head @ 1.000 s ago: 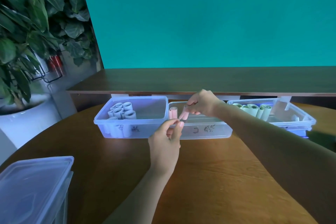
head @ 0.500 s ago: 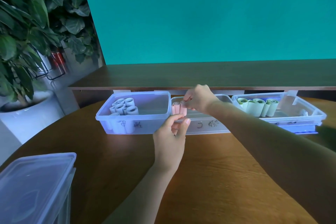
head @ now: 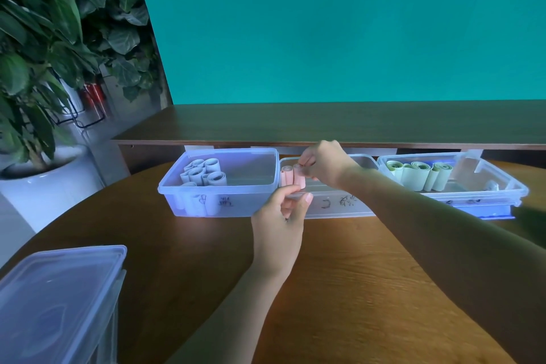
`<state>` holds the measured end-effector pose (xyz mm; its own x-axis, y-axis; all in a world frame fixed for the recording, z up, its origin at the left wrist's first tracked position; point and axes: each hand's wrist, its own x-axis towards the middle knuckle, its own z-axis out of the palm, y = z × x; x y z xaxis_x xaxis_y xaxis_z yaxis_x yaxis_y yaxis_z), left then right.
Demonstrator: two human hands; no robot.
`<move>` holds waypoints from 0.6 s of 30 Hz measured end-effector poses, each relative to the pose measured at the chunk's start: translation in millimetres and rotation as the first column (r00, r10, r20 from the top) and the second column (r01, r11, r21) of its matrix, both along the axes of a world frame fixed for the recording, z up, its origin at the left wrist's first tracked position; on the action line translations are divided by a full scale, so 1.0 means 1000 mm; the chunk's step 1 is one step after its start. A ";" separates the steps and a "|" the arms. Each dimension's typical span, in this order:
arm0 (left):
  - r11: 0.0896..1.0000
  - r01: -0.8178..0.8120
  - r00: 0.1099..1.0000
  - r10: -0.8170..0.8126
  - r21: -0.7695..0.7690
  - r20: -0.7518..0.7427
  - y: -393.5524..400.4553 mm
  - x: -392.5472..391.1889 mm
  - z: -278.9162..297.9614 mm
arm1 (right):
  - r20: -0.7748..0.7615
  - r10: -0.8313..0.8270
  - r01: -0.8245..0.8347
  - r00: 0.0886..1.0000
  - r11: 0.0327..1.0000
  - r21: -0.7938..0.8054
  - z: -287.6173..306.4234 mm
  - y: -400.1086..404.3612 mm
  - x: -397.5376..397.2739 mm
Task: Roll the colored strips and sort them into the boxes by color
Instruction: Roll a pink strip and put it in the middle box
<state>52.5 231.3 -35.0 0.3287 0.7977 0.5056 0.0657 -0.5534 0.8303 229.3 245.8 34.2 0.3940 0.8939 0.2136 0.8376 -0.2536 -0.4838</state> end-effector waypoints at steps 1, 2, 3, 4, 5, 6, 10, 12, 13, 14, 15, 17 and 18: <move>1.000 0.001 1.000 -0.001 0.000 -0.003 0.000 0.000 0.000 | 0.016 -0.002 0.002 1.000 1.000 0.000 0.000 0.000 0.000; 1.000 0.005 1.000 -0.005 0.000 -0.005 0.000 0.000 0.000 | 0.023 -0.007 0.007 1.000 1.000 -0.002 0.000 0.001 0.000; 1.000 0.007 1.000 -0.007 0.000 -0.004 0.000 0.000 0.000 | 0.030 -0.007 0.007 1.000 1.000 -0.010 0.000 0.001 0.000; 1.000 0.008 1.000 -0.008 0.001 -0.001 0.000 0.000 0.000 | 0.040 -0.003 0.004 0.999 1.000 -0.030 0.001 0.002 -0.001; 1.000 0.007 1.000 -0.007 0.003 0.002 0.000 0.000 0.000 | 0.052 0.004 -0.001 0.999 0.998 -0.058 0.002 0.003 -0.002; 1.000 0.008 1.000 -0.008 0.006 0.003 0.000 0.000 0.001 | 0.065 0.009 -0.004 0.998 0.996 -0.088 0.003 0.004 -0.002; 1.000 0.020 1.000 -0.020 0.011 0.000 0.000 0.000 0.001 | 0.106 0.008 0.005 0.994 0.993 -0.122 0.007 0.003 -0.003; 1.000 0.020 1.000 -0.020 0.010 -0.003 0.000 0.000 0.001 | 0.112 0.002 0.011 0.994 0.993 -0.114 0.007 0.001 -0.004; 1.000 0.020 1.000 -0.020 0.008 -0.003 0.000 0.000 0.001 | 0.108 -0.001 0.013 0.994 0.994 -0.110 0.007 0.000 -0.004; 1.000 0.020 1.000 -0.020 0.008 -0.002 0.000 0.000 0.001 | 0.098 -0.005 0.016 0.995 0.994 -0.105 0.008 0.000 -0.005; 1.000 0.018 1.000 -0.018 0.011 -0.002 0.000 0.000 0.001 | 0.085 -0.012 0.021 0.996 0.994 -0.104 0.008 -0.001 -0.005; 1.000 0.011 1.000 -0.011 0.023 0.003 0.000 0.000 0.001 | 0.069 -0.022 0.030 0.997 0.993 -0.112 0.009 -0.001 -0.006; 1.000 0.009 1.000 -0.009 0.024 0.008 0.000 0.000 0.001 | 0.066 -0.024 0.032 0.997 0.993 -0.118 0.009 -0.001 -0.006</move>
<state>52.4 231.3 -34.2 0.3314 0.7825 0.5272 0.0537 -0.5735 0.8175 223.1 244.5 43.1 0.4083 0.9032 0.1327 0.8579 -0.3300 -0.3939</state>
